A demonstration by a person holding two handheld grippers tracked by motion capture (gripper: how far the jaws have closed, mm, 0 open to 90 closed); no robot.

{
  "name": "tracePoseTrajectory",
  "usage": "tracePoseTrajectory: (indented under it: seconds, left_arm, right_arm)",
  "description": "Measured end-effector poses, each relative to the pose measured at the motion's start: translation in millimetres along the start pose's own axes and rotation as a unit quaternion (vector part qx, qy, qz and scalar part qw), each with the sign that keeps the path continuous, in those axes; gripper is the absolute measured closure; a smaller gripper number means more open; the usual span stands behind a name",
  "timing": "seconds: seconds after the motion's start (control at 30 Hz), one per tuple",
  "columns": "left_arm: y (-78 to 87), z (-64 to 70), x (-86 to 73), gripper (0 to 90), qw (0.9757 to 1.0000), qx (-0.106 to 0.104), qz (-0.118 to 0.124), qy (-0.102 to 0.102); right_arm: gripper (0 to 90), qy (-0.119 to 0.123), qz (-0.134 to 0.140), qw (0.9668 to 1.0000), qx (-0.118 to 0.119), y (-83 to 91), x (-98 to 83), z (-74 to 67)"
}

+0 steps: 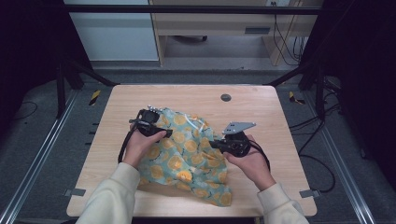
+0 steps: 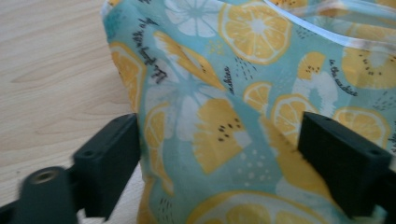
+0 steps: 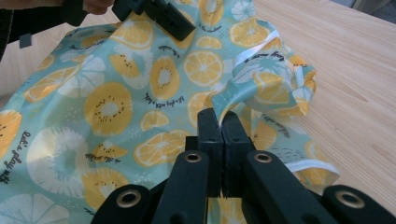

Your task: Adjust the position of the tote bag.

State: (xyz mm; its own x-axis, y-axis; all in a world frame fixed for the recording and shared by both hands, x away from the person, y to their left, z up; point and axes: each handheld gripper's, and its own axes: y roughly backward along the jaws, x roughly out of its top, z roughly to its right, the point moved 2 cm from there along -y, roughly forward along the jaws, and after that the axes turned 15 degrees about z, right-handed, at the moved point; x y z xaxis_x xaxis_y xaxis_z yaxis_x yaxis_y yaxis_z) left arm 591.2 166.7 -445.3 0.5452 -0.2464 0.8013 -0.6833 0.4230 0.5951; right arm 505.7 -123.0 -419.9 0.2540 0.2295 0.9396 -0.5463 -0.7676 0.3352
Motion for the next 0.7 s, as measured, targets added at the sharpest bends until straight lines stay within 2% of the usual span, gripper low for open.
tracePoseTrajectory:
  seconds: [0.03, 0.07, 0.1, 0.17, 0.27, 0.3, 0.33, 0.37, 0.4, 0.43, 0.47, 0.5, 0.53, 0.57, 0.6, 0.63, 0.67, 0.7]
  left_arm:
    - [-1.0, 0.8, -1.9, 23.9, 1.0, -0.005, -0.006, -0.003]
    - [-1.0, 0.8, -1.9, 26.5, 1.0, -0.005, -0.006, -0.003]
    - [0.6, 2.6, -4.3, 36.8, 0.9998, -0.018, -0.002, -0.007]
    - [2.6, 3.1, -8.3, 48.0, 0.9996, -0.026, -0.002, -0.014]
    - [4.1, 1.9, -11.0, 68.0, 0.9995, -0.026, 0.001, -0.019]
    - [5.3, 0.9, -12.6, 68.0, 0.9992, -0.034, 0.004, -0.019]
    - [6.0, 0.1, -13.6, 80.7, 0.9991, -0.038, 0.009, -0.016]
    - [7.8, -0.9, -14.1, 85.1, 0.9989, -0.044, 0.012, -0.015]
    - [10.0, -1.7, -14.1, 85.1, 0.9986, -0.046, 0.019, -0.015]
    - [16.2, -3.1, -12.6, 89.7, 0.9982, -0.044, 0.036, -0.017]
    - [16.2, -3.1, -12.6, 90.0, 0.9982, -0.044, 0.036, -0.017]
    - [22.8, -3.7, -10.7, 90.0, 0.9978, -0.039, 0.052, -0.016]
    - [22.8, -3.7, -10.7, 90.0, 0.9978, -0.039, 0.052, -0.016]
    - [33.9, -3.8, -8.4, 90.0, 0.9959, -0.035, 0.082, -0.016]
    - [33.9, -3.8, -8.4, 90.0, 0.9959, -0.035, 0.082, -0.016]
    - [43.7, -3.6, -7.4, 90.0, 0.9938, -0.033, 0.105, -0.017]
    - [43.7, -3.6, -7.4, 90.0, 0.9938, -0.033, 0.105, -0.017]
    - [50.8, -3.5, -7.1, 90.0, 0.9922, -0.033, 0.119, -0.017]
  right_arm:
    - [89.4, 0.0, 0.001, 1.0, 0.0, 0.6, 0.5, 0.8]
    - [89.4, 0.0, 0.001, 1.0, 0.0, 0.6, 0.5, 0.8]
    - [89.4, -0.002, 0.002, 1.0, 0.0, 1.9, 1.3, 1.6]
    - [89.4, -0.001, 0.001, 1.0, -0.001, 3.4, 2.1, 2.9]
    - [89.4, -0.003, 0.001, 1.0, -0.004, 4.7, 2.9, 4.7]
    - [89.4, -0.003, 0.002, 1.0, -0.005, 5.2, 3.3, 5.5]
    - [89.5, -0.004, 0.003, 1.0, -0.007, 6.9, 5.0, 6.4]
    - [89.5, -0.004, 0.003, 1.0, -0.008, 7.7, 5.7, 6.4]
    - [89.5, -0.004, 0.003, 1.0, -0.008, 7.7, 5.7, 6.4]
    - [89.6, 0.001, 0.003, 0.9999, -0.01, 10.1, 7.5, 7.2]
    - [89.6, 0.001, 0.003, 0.9999, -0.01, 10.1, 7.5, 7.2]
    - [89.6, 0.002, 0.005, 0.9999, -0.014, 13.6, 9.9, 8.5]
    - [89.6, 0.002, 0.005, 0.9999, -0.014, 13.6, 9.9, 8.5]
    - [89.7, 0.006, 0.007, 0.9997, -0.022, 19.1, 13.7, 10.8]
    - [89.7, 0.006, 0.007, 0.9997, -0.022, 19.1, 13.7, 10.8]
    - [89.7, 0.006, 0.015, 0.9994, -0.031, 26.7, 18.6, 13.9]
    - [89.7, 0.006, 0.015, 0.9994, -0.031, 26.7, 18.6, 13.9]
    - [89.8, 0.007, 0.017, 0.9993, -0.034, 29.7, 20.2, 15.1]
